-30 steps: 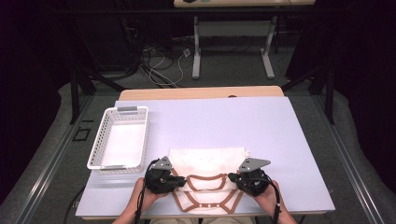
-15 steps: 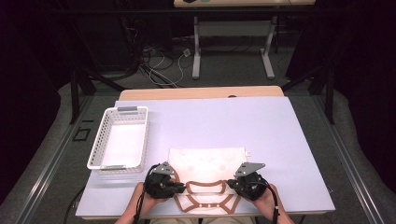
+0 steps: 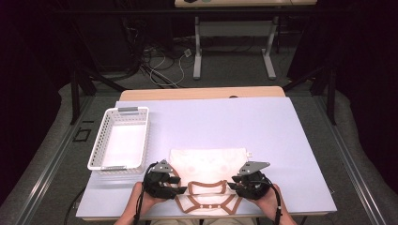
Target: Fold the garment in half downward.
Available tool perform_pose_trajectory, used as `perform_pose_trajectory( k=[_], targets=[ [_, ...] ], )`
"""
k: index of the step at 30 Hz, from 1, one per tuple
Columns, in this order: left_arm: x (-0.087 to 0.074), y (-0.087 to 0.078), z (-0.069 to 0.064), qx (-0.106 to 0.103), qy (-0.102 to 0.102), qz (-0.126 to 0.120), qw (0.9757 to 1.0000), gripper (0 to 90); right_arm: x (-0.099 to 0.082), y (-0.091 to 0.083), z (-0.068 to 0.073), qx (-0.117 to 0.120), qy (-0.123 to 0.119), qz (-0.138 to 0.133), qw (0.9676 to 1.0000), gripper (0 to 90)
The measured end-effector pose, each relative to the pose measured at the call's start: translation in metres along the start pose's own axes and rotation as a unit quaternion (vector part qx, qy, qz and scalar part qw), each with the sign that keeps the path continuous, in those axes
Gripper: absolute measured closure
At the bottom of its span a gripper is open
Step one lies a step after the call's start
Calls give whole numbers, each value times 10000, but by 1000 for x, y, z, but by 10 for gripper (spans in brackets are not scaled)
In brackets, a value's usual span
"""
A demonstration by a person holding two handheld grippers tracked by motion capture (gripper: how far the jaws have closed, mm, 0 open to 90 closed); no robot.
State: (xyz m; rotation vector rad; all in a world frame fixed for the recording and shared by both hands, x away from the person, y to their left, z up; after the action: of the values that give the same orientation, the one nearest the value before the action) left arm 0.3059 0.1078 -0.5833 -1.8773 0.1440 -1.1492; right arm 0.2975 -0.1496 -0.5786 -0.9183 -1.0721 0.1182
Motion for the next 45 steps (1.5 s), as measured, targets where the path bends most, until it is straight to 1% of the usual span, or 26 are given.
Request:
perform_pose_trajectory(
  k=[1, 2, 3, 4, 6, 7, 10, 12, 14, 16, 18, 19, 20, 21, 25, 26, 27, 30, 32, 34, 36, 39, 42, 43, 44, 45],
  targets=[
    [2, -2, 1, -9, -66, -88, 9999, 446, 2, -2, -1, -21, 1, -66, 10000, 675],
    [4, -4, 2, -44, -102, -157, 9998, 439, 3, -3, -2, -46, 12, -152, 9999, 676],
    [6, -6, 2, -66, -132, -229, 9996, 434, 4, -4, -2, -38, 17, -170, 9998, 678],
    [8, -8, 3, -49, -166, -331, 9993, 428, 5, -2, -2, -53, 12, -241, 9997, 694],
    [11, -11, 3, -49, -171, -431, 9989, 446, 5, -1, -3, -73, 1, -171, 9998, 745],
    [12, -12, 3, -34, -180, -473, 9987, 466, 6, 0, -4, -135, -84, -150, 9998, 785],
    [13, -11, 3, 25, -151, -532, 9985, 588, 9, 4, -6, -228, -120, -167, 9995, 866],
    [12, -9, 1, 8, -87, -543, 9985, 729, 10, 7, -9, -281, -136, -145, 9994, 894],
    [10, -5, 0, 5, 12, -420, 9991, 823, 10, 12, -11, -315, -122, -69, 9994, 899],
    [8, 0, -1, 33, 117, -314, 9994, 866, 10, 18, -14, -315, -115, 30, 9994, 900],
    [6, 4, -1, 58, 189, -192, 9996, 879, 8, 23, -16, -317, -105, 125, 9994, 900],
    [4, 7, -1, 45, 147, -128, 9998, 882, 8, 25, -17, -288, -112, 153, 9994, 900],
    [3, 9, -1, 50, 157, -86, 9998, 885, 7, 27, -17, -313, -78, 214, 9993, 900],
    [2, 10, 0, 37, 178, -22, 9998, 887, 6, 29, -17, -260, -70, 242, 9993, 900],
    [-2, 15, 0, 10, 147, 80, 9999, 890, 5, 28, -15, -230, -73, 246, 9994, 900],
    [-3, 15, 0, -3, 175, 70, 9998, 890, 5, 28, -14, -172, -50, 248, 9995, 900],
    [-3, 15, 0, 3, 164, 75, 9998, 890, 5, 28, -13, -172, -104, 264, 9994, 900],
    [-3, 15, 0, -32, 187, 96, 9998, 889, 4, 28, -11, -115, -99, 272, 9995, 899],
    [-4, 14, 0, -74, 242, 165, 9995, 885, 4, 27, -10, -39, -67, 346, 9994, 899],
    [-4, 15, -1, -72, 276, 162, 9995, 873, 3, 26, -8, 47, -66, 353, 9993, 899],
    [-5, 14, -2, -81, 350, 196, 9992, 867, 2, 25, -7, 48, -45, 405, 9992, 899],
    [-5, 15, -3, -83, 340, 168, 9992, 866, 1, 23, -5, 111, -39, 383, 9992, 899],
    [-5, 15, -3, -74, 343, 170, 9992, 867, -1, 21, -4, 122, -72, 470, 9988, 899],
    [-5, 15, -3, -98, 338, 177, 9992, 867, -1, 21, -3, 166, -63, 484, 9987, 898],
    [-6, 15, -3, -93, 350, 182, 9992, 868, -1, 21, -2, 172, -51, 429, 9989, 898],
    [-6, 15, -3, -90, 358, 182, 9992, 868, -1, 21, -2, 170, -71, 450, 9988, 898]
  ],
)
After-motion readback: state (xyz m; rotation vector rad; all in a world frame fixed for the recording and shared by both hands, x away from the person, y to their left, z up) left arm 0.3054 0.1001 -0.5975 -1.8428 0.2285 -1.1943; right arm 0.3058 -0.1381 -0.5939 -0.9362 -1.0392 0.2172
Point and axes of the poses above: each handheld gripper's, and its own axes: y roughly forward along the jaws, x roughly out of its top, z roughly to its left, the point moved 6 cm from there along y, roughly forward along the jaws, and after that the axes turned 8 degrees about x, right-handed, at the moved point
